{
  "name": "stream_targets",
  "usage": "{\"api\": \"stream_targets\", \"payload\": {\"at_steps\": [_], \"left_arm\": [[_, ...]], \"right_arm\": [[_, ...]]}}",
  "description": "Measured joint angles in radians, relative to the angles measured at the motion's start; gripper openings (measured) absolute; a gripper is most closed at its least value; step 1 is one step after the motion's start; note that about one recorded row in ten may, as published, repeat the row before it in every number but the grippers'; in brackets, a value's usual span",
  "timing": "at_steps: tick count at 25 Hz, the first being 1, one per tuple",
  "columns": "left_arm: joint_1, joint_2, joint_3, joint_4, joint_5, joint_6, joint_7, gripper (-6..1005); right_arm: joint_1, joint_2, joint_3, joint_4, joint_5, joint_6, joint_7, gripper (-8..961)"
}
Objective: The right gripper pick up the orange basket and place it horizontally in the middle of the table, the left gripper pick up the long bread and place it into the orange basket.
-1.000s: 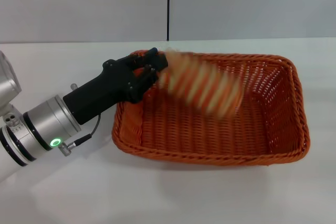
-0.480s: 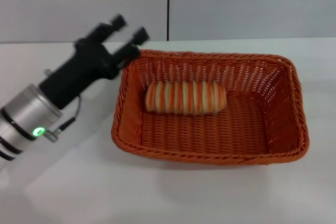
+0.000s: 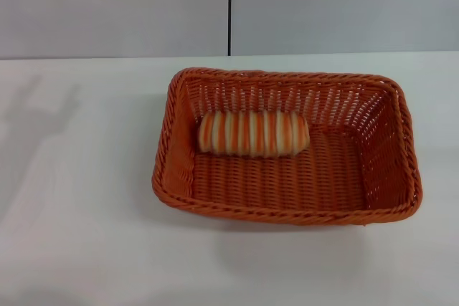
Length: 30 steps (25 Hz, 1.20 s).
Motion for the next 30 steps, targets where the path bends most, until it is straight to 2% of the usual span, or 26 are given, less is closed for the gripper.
{"api": "stream_targets", "payload": {"at_steps": [3,6,11,30], "left_arm": [[0.022,0.000,-0.117,-0.015,0.000,0.025,0.045,813],[0.037,-0.002,-0.175,-0.041,0.000,0.036,0.095,813],[0.056,-0.003,-0.194,-0.080,0.001,0.035,0.155,813],[0.093,0.000,-0.203,-0.081,0.001,0.039,0.156,813]], "right_arm": [[-0.010,0.003,0.000,0.014,0.037,0.005,0.000,628],[-0.011,0.002,0.000,0.015,0.055,0.005,-0.001,628],[-0.007,0.001,0.000,0.020,0.071,0.001,-0.001,629],[-0.023,-0.001,0.000,0.028,0.116,-0.012,-0.001,627]]}}
